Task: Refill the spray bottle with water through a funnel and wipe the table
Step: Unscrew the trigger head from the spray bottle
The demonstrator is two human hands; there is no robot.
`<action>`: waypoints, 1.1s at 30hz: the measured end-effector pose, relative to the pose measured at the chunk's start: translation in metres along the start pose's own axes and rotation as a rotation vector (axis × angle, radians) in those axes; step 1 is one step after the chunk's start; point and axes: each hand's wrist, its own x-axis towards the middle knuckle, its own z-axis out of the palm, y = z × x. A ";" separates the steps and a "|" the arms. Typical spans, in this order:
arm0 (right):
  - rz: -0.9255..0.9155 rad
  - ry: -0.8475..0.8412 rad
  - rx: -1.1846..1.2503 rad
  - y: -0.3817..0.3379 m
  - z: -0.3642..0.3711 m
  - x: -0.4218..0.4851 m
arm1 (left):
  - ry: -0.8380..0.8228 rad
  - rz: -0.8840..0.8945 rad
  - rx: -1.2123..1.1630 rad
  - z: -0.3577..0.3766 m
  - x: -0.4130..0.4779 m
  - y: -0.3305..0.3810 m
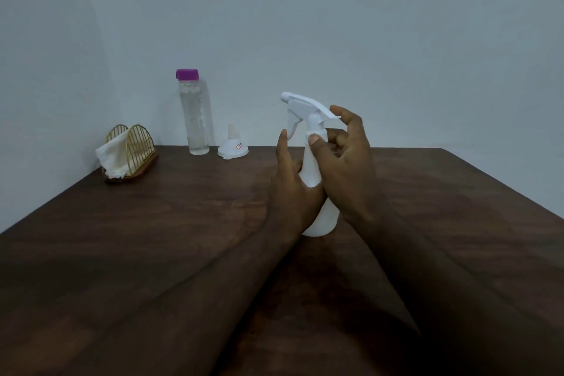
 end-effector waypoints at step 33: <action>0.028 0.017 -0.061 0.000 0.000 0.001 | -0.016 0.013 -0.015 0.000 0.000 -0.003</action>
